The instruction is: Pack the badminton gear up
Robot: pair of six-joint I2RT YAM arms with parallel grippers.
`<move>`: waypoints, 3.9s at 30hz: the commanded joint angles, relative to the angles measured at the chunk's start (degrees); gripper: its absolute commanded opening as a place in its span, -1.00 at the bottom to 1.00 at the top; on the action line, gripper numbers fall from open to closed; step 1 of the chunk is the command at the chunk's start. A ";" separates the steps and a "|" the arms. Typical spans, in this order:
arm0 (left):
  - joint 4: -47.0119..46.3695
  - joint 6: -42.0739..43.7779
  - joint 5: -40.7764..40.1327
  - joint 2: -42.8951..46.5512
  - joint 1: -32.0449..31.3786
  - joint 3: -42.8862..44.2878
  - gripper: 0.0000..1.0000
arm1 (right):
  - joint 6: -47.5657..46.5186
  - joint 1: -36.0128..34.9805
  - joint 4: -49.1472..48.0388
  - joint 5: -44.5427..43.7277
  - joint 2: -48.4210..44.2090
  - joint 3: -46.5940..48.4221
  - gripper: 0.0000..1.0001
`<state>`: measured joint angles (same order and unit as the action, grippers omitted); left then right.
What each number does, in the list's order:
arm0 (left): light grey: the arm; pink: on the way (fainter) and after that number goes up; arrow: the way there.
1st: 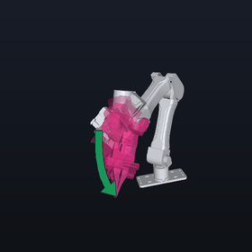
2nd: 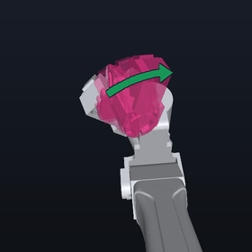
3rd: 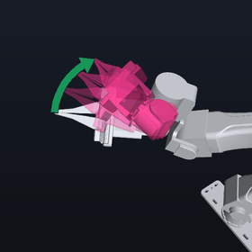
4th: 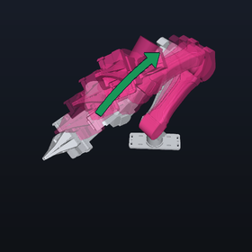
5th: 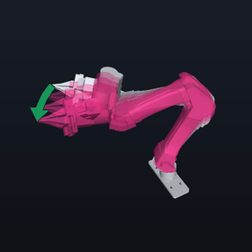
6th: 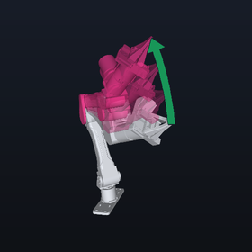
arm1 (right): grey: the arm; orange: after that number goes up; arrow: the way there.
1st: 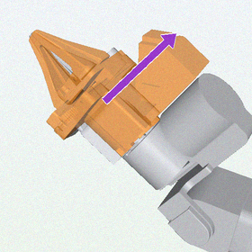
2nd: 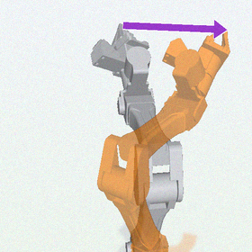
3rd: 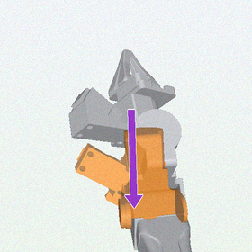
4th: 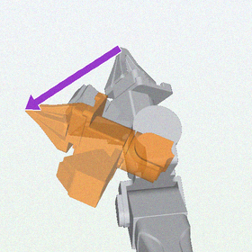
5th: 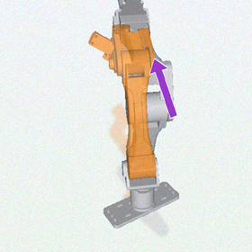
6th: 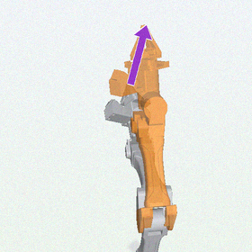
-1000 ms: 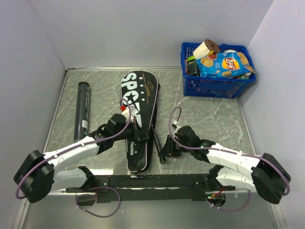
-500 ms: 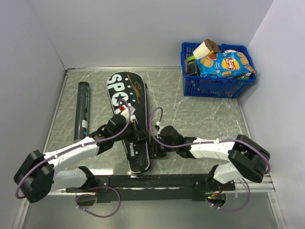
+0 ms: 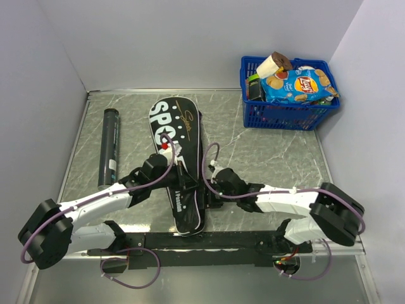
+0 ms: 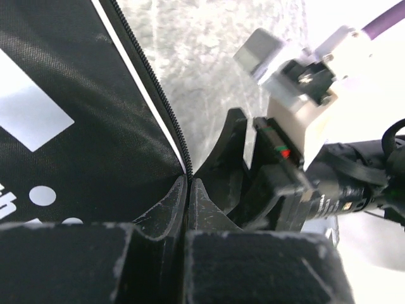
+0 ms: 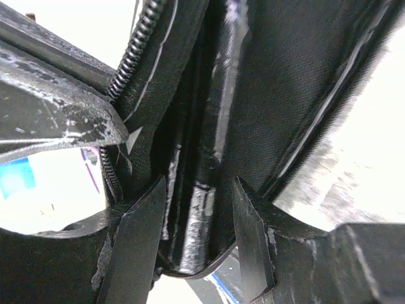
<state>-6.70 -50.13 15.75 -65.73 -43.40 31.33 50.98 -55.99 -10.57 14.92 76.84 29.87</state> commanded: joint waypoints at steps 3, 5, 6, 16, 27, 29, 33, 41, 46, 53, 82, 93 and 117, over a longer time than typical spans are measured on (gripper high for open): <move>-7.62 0.47 6.58 -0.88 -1.34 0.31 -0.98 | -1.32 0.70 2.99 -9.80 -11.86 -3.93 0.11; -7.54 0.73 6.49 -1.24 -1.51 0.40 -0.98 | -1.32 0.88 4.32 -10.87 -14.16 -5.60 0.12; -7.54 0.82 6.58 -1.41 -1.60 0.48 -0.98 | -1.41 0.79 5.46 -11.40 -16.17 -6.04 0.12; -7.27 1.61 7.01 -3.26 -1.69 2.42 -0.98 | 0.08 0.79 4.77 -11.14 -20.77 -11.06 -0.59; -6.92 1.61 6.93 -3.00 -1.78 2.24 -0.98 | 0.61 0.62 -6.29 -3.76 -12.61 -11.06 -0.52; -6.84 1.61 6.93 -2.91 -1.78 2.16 -0.98 | 0.96 0.18 -8.14 -2.18 -10.93 -10.62 -0.52; -6.92 1.53 7.02 -2.82 -1.69 2.07 -0.98 | 2.01 -1.49 -13.86 0.72 -4.35 -9.13 -0.51; -6.75 1.79 7.54 -2.47 -1.87 2.07 -0.98 | 3.77 -5.71 -24.68 5.92 5.95 -6.22 -0.51; -5.26 2.93 7.46 -1.50 -1.87 1.89 -0.98 | 1.59 -5.45 -14.86 0.04 1.92 -5.53 -0.48; -0.95 5.48 4.74 -1.50 -2.56 1.89 -0.98 | -6.05 -0.89 13.61 -15.52 -10.89 -0.17 -0.10; -3.41 4.16 1.48 -6.60 -14.87 -2.06 -0.98 | -17.06 29.97 12.77 -8.86 31.25 40.18 0.20; -2.88 4.51 2.80 1.30 -15.23 -4.70 -0.98 | -14.68 32.25 11.54 -7.01 39.88 47.21 -0.17; 10.73 -1.72 -9.93 -9.41 -17.42 -1.98 -0.98 | -7.83 33.40 19.09 -20.01 19.86 24.11 -1.00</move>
<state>-2.96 -49.04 13.52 -74.48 -60.95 26.55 41.67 -23.22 0.82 -0.10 102.67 57.78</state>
